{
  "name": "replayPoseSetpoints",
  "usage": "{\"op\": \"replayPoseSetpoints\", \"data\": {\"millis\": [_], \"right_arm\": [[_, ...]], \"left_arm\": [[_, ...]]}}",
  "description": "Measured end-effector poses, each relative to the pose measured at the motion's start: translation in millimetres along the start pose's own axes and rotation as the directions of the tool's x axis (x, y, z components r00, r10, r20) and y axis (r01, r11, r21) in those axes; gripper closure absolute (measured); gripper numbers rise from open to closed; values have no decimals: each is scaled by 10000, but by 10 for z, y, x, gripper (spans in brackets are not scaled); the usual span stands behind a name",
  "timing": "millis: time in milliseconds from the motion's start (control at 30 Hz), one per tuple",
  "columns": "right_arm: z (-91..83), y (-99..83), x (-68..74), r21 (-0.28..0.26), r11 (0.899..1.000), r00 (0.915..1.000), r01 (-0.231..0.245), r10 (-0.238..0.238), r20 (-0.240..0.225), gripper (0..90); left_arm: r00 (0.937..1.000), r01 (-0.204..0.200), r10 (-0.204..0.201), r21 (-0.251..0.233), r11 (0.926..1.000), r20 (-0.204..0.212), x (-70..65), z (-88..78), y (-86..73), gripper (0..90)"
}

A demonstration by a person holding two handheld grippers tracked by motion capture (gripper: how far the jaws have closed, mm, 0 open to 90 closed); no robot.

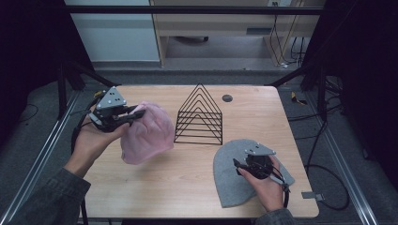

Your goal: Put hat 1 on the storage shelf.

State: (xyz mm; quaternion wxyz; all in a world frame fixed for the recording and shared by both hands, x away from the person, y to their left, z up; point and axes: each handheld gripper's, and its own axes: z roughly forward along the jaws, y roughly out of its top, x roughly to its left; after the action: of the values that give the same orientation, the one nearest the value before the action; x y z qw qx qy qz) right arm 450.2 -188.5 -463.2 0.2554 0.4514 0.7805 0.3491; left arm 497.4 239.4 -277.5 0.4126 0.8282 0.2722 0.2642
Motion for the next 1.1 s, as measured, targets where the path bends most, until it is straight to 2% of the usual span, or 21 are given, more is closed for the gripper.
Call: {"op": "replayPoseSetpoints", "data": {"millis": [33,200,367,533,767,833,867,900,933,1033,1067,1100], "right_arm": [[-4,21,31,-64,9999,9999,143,-144,-61,298],[-9,49,86,-152,9991,9992,383,-385,-123,292],[-12,64,121,-169,9984,9984,546,-548,-144,290],[-21,70,130,-191,9988,9986,458,-462,-249,286],[-70,153,216,-498,9971,9971,582,-606,-468,286],[-136,303,318,-827,9933,9929,802,-869,-808,301],[-136,303,318,-827,9933,9929,802,-869,-808,301],[-184,418,392,-1035,9896,9876,996,-1110,-1113,315],[-184,418,392,-1035,9896,9876,996,-1110,-1113,315],[-263,652,557,-1301,9804,9748,1478,-1666,-1483,337],[-291,802,656,-1437,9746,9640,1720,-1966,-1793,357],[-295,877,700,-1484,9727,9578,1787,-2064,-2000,366]], "left_arm": [[9998,180,-178,-178,9997,115,31,-10,46,761],[9993,338,-333,-246,9991,198,83,-22,113,760],[9993,343,-338,-263,9991,186,105,-23,154,760],[9995,252,-248,-227,9994,199,101,-8,187,759],[9994,234,-226,-298,9993,281,102,-21,259,759],[9993,215,-203,-395,9990,322,100,-33,312,759],[9993,215,-203,-395,9990,322,100,-33,312,759],[9990,249,-231,-488,9985,378,94,-36,347,759],[9990,249,-231,-488,9985,378,94,-36,347,759],[9984,299,-268,-608,9977,500,82,-31,396,759],[9982,298,-265,-638,9975,530,78,-29,413,759],[9979,309,-269,-678,9972,592,74,-28,431,759]]}}
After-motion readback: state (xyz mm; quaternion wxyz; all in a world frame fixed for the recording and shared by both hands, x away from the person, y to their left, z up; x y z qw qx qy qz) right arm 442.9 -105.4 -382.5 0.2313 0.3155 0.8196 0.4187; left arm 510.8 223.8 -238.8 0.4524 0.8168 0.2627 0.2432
